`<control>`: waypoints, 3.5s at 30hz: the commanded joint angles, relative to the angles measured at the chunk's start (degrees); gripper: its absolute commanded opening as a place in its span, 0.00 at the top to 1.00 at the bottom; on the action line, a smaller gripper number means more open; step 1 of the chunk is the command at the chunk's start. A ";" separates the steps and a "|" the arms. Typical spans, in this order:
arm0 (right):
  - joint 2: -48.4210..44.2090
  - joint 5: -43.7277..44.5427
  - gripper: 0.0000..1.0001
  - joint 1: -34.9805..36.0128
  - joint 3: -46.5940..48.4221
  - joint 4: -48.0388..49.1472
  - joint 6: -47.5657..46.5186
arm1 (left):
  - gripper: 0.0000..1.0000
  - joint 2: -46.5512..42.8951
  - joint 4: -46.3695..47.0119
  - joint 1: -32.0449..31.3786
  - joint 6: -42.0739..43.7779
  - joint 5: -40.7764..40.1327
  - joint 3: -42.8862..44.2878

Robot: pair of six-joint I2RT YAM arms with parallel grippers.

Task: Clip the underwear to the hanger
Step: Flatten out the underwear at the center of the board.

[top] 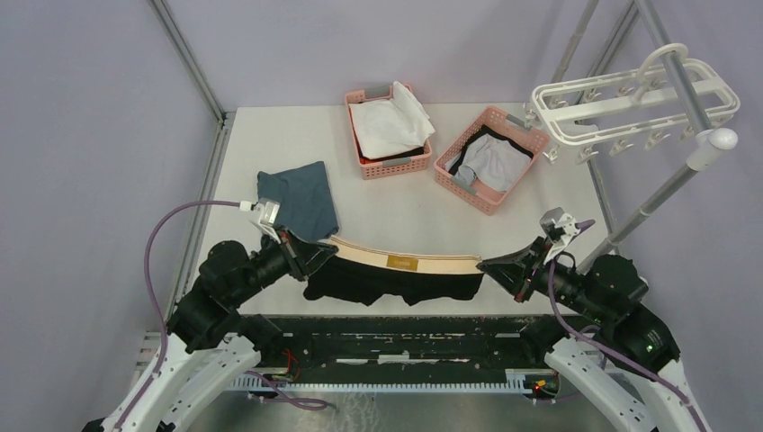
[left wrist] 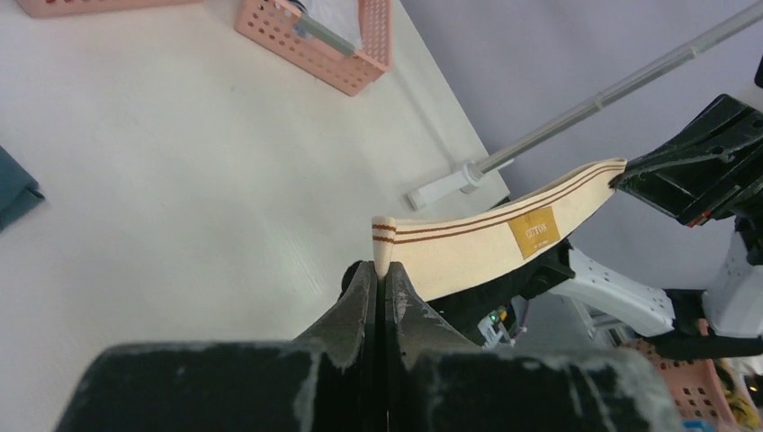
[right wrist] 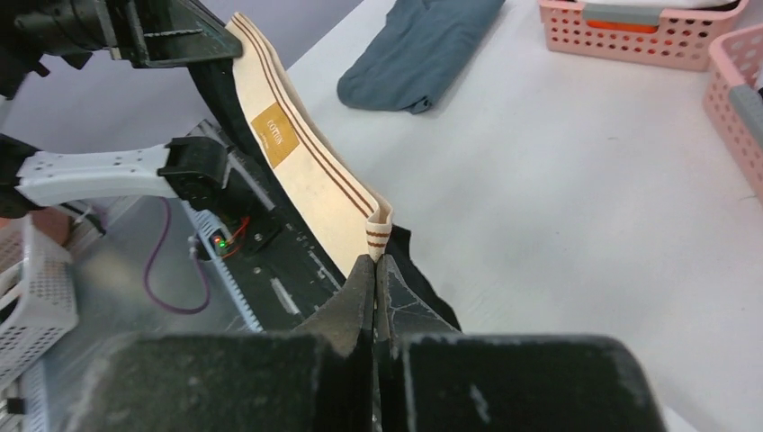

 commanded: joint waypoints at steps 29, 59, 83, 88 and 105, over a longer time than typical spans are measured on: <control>46.31 40.24 0.40 -4.60 -5.85 30.81 -6.50 | 0.22 45.60 47.18 0.61 7.06 -20.98 -13.89; 50.09 15.16 0.34 -4.73 -9.71 21.31 -0.67 | 0.20 55.77 32.29 -5.54 3.44 -14.32 -10.14; 17.09 22.76 0.31 -4.69 -12.09 12.04 -1.96 | 0.11 48.19 25.79 -2.06 5.66 -14.00 -2.48; 5.92 24.95 0.31 -4.66 -10.65 5.74 -3.45 | 0.09 40.99 23.98 -2.06 5.57 -12.67 -3.15; -5.86 12.98 0.31 -4.66 15.01 -7.15 -12.42 | 0.10 23.07 14.70 -2.07 5.18 -13.95 -2.89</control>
